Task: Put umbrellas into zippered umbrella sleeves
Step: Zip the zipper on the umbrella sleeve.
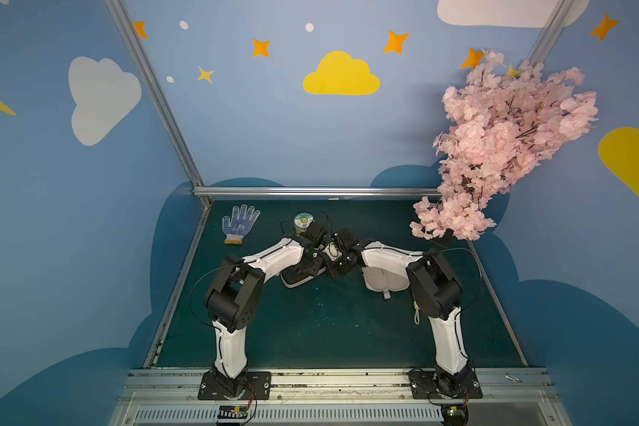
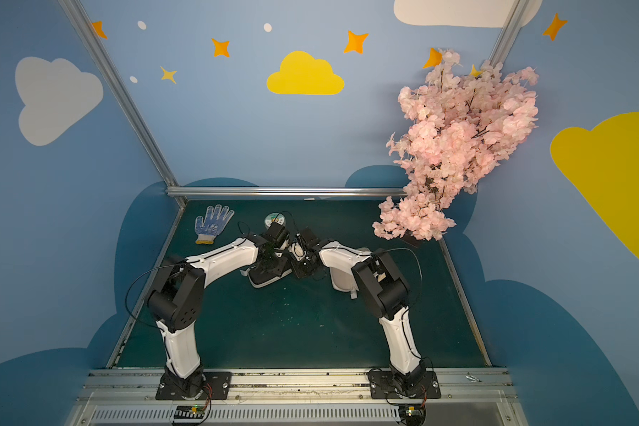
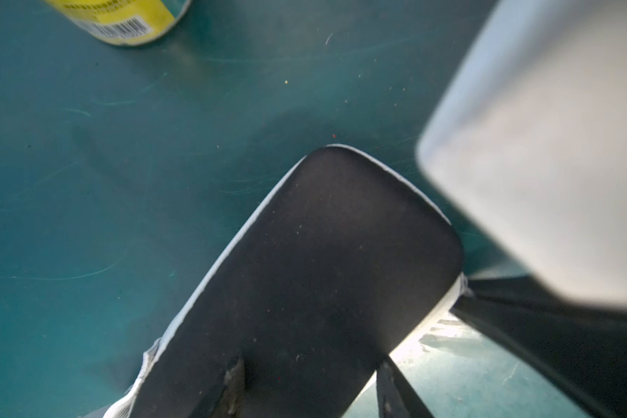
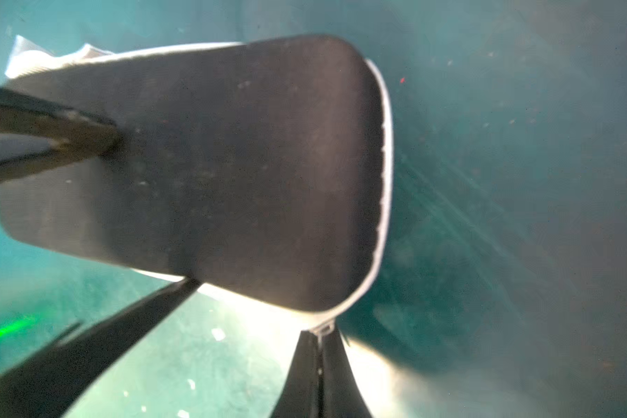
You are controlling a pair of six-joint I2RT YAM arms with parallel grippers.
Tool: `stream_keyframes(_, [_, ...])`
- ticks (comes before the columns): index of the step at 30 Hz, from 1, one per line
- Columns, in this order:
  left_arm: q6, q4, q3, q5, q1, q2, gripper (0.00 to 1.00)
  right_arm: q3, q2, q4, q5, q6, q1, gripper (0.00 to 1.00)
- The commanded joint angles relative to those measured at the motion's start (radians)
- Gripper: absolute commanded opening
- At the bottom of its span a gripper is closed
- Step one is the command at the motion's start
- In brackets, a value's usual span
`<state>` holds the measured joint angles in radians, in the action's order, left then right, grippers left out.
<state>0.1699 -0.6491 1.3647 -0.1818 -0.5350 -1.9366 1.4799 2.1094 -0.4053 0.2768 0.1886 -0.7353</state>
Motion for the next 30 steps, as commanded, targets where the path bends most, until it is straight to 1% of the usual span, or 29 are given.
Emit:
stream_keyframes(1, [0.092,-0.013,-0.108,0.136,-0.003,-0.192,0.54,-0.011,-0.072,-0.006,0.112,0.068,-0.071,0.0])
stream_keyframes(6, [0.116,0.013,-0.119,0.193,0.0,-0.192,0.53,0.017,-0.027,0.082,0.105,0.189,-0.111,0.0])
stream_keyframes(8, [0.122,0.021,-0.123,0.217,0.008,-0.179,0.53,-0.005,-0.018,0.131,0.11,0.232,-0.112,0.0])
stream_keyframes(10, [0.138,0.038,-0.13,0.267,0.028,-0.152,0.53,-0.03,-0.012,0.137,0.102,0.246,-0.102,0.0])
stream_keyframes(13, [0.152,0.035,-0.118,0.383,0.083,-0.082,0.53,-0.087,-0.041,0.129,0.083,0.228,-0.072,0.0])
stream_keyframes(14, [0.156,0.037,-0.111,0.463,0.108,-0.047,0.54,-0.102,-0.054,0.121,0.083,0.214,-0.06,0.0])
stream_keyframes(15, [0.159,0.033,-0.101,0.535,0.136,-0.013,0.56,-0.107,-0.064,0.102,0.081,0.198,-0.047,0.0])
stream_keyframes(16, [0.16,0.026,-0.091,0.584,0.158,0.014,0.57,-0.106,-0.068,0.079,0.077,0.183,-0.039,0.0])
stream_keyframes(18, [0.147,-0.003,-0.06,0.651,0.211,0.068,0.61,-0.086,-0.066,0.025,0.062,0.14,-0.023,0.0])
stream_keyframes(20, [0.131,-0.026,-0.041,0.67,0.258,0.1,0.64,-0.06,-0.055,-0.015,0.052,0.102,-0.014,0.0])
stream_keyframes(21, [0.119,-0.027,-0.042,0.658,0.276,0.11,0.65,-0.044,-0.045,-0.036,0.049,0.088,-0.013,0.0])
stream_keyframes(24, [0.069,-0.024,-0.076,0.56,0.301,0.092,0.66,-0.002,-0.031,-0.086,0.026,0.048,-0.012,0.0])
stream_keyframes(27, [0.078,0.001,-0.131,0.541,0.281,0.065,0.66,0.026,-0.031,-0.117,-0.006,0.013,-0.008,0.0])
stream_keyframes(30, [0.075,0.006,-0.173,0.514,0.229,0.083,0.67,0.072,-0.019,-0.161,-0.026,-0.029,-0.003,0.0])
